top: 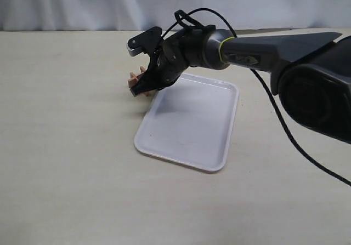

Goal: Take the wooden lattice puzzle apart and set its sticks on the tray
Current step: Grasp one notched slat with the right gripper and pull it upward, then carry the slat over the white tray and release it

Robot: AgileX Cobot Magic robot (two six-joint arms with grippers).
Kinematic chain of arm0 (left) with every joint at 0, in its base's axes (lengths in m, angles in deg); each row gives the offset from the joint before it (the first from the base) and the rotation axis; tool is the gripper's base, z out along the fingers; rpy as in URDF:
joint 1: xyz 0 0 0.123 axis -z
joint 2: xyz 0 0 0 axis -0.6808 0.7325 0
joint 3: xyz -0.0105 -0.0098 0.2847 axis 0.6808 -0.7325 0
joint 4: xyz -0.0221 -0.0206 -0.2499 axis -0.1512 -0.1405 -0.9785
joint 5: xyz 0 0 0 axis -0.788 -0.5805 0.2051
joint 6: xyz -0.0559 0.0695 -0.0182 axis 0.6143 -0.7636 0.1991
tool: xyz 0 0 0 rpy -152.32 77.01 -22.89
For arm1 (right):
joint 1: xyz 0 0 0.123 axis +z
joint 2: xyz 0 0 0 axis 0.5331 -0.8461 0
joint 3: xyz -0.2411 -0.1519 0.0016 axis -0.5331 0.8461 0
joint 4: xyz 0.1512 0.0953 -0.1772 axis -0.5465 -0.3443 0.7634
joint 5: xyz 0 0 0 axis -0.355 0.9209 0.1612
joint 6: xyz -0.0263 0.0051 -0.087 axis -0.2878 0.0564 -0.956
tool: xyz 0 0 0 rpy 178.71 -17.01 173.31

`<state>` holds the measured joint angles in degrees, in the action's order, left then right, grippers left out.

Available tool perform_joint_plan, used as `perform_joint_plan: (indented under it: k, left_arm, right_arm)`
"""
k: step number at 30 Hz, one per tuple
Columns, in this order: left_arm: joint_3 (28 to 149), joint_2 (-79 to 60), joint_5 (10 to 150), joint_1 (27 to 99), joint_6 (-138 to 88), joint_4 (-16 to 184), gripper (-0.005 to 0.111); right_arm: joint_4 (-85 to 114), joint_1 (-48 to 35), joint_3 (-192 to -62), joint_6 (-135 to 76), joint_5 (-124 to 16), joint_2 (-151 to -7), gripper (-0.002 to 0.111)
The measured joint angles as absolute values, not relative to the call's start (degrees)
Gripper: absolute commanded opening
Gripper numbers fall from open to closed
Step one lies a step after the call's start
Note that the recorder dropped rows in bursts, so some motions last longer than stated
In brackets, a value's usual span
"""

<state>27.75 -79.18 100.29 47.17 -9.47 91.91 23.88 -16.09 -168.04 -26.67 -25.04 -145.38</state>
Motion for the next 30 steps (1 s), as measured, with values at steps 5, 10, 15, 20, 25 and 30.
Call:
perform_joint_plan:
  k: [5,10,15,20,25,30]
  left_arm:
    - [27.8,-79.2,100.3,47.2,-9.5,91.9,0.0]
    - [27.8,-79.2,100.3,47.2,-9.5,91.9,0.0]
    - [27.8,-79.2,100.3,47.2,-9.5,91.9,0.0]
    - [27.8,-79.2,100.3,47.2,-9.5,91.9,0.0]
    - [27.8,-79.2,100.3,47.2,-9.5,91.9,0.0]
    - [27.8,-79.2,100.3,47.2,-9.5,91.9,0.0]
  right_arm:
    - [23.9,-16.0,-168.0,-27.1,-25.3,-145.4,0.005]
    - [23.9,-15.2,-168.0,-28.2,-24.5,-143.8,0.005]
    - [23.9,-14.7,-168.0,-29.1,-22.7,-139.5,0.005]
    - [23.9,-14.7,-168.0,-30.4,-17.2,-133.7,0.004]
    - [22.6,-14.8,-163.7,-33.2,-12.0,-127.7,0.004]
    - [20.3,-17.9,-154.2,-34.5,-11.0,-121.8,0.004]
